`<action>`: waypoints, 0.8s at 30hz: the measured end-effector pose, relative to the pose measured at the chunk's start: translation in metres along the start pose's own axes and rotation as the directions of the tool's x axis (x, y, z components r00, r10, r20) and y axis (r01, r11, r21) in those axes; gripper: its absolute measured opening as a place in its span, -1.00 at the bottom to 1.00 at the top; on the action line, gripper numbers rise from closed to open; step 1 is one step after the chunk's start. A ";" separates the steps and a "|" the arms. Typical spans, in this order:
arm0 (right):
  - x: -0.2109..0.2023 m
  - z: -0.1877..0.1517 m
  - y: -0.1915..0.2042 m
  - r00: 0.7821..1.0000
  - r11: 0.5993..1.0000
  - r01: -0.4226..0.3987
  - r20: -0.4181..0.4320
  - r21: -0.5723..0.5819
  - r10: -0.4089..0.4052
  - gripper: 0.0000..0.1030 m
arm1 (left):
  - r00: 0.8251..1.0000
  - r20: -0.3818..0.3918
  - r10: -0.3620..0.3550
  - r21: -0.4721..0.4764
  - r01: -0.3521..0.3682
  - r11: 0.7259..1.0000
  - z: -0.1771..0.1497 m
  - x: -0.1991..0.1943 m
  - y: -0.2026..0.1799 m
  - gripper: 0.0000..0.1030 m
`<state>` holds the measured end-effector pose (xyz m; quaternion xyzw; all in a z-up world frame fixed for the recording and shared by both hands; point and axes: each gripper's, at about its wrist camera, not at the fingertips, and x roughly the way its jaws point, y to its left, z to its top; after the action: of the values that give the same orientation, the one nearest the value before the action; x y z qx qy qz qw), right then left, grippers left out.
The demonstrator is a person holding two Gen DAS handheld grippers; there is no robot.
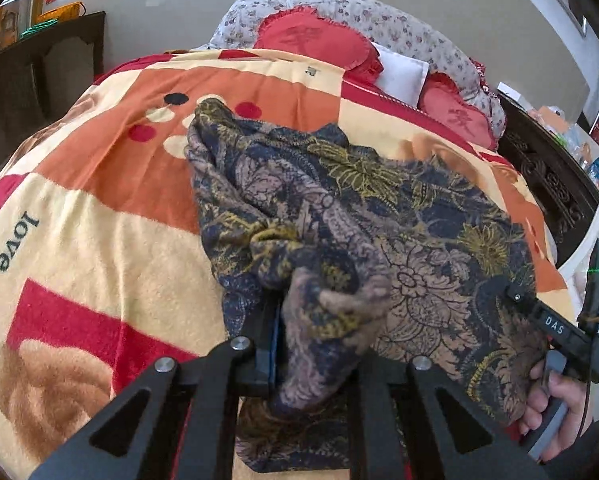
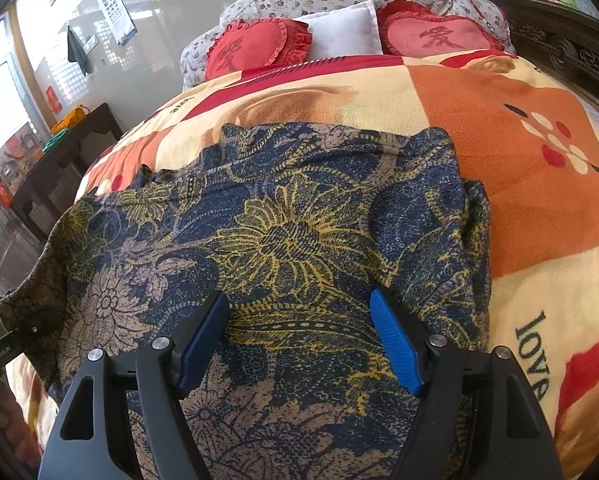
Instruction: Fold small clothes
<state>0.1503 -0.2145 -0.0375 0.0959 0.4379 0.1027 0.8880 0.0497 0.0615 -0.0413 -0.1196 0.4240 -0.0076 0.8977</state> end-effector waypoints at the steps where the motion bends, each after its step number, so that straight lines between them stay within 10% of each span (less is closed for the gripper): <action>1: 0.000 0.000 0.000 1.000 1.000 0.001 0.000 -0.001 -0.001 0.63 | 1.000 -0.002 0.000 0.002 0.000 1.000 0.000 0.000 0.000 -0.79; 11: 0.002 0.002 0.011 0.999 0.998 0.035 -0.024 -0.049 -0.036 0.78 | 0.999 0.024 -0.030 -0.018 0.031 0.999 -0.004 -0.004 0.006 -0.79; 14: 0.001 0.024 0.031 0.983 0.992 0.094 -0.148 -0.087 -0.106 0.37 | 0.995 0.098 -0.038 0.001 0.038 0.999 -0.012 -0.018 0.011 -0.79; 19: -0.015 0.076 0.088 0.977 0.979 -0.205 -0.063 -0.001 0.204 0.35 | 0.987 0.158 -0.033 0.034 0.028 0.999 -0.020 -0.033 0.016 -0.80; 24: 0.054 0.102 0.176 0.862 0.899 -0.438 -0.270 0.032 0.430 0.49 | 0.980 0.198 -0.034 0.095 0.015 0.995 -0.022 -0.047 0.007 -0.80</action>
<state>0.2463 -0.0396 0.0286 0.1635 0.5205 0.3184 0.7752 0.0026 0.0696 -0.0207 -0.0829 0.3297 -0.0263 0.9401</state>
